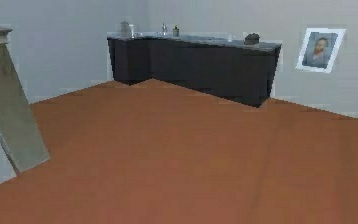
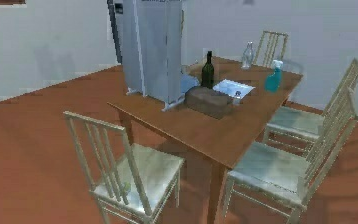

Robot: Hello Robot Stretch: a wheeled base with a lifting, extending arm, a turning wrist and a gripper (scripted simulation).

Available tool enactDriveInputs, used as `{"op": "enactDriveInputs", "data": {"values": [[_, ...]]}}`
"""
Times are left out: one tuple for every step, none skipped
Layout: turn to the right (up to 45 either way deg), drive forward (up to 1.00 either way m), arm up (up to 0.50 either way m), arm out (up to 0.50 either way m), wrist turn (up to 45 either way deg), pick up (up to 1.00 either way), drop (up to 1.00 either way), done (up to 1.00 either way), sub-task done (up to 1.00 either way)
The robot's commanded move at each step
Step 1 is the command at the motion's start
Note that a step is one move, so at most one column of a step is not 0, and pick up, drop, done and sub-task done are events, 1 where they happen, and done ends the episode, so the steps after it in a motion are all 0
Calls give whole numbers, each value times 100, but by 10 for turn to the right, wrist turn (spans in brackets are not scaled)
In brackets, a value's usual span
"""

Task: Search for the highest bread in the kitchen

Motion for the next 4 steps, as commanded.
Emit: {"op": "enactDriveInputs", "data": {"values": [[0, 55, 0, 0, 0, 0, 0, 0, 0], [390, 0, 0, 0, 0, 0, 0, 0, 0], [0, 100, 0, 0, 0, 0, 0, 0, 0], [0, 100, 0, 0, 0, 0, 0, 0, 0]]}}
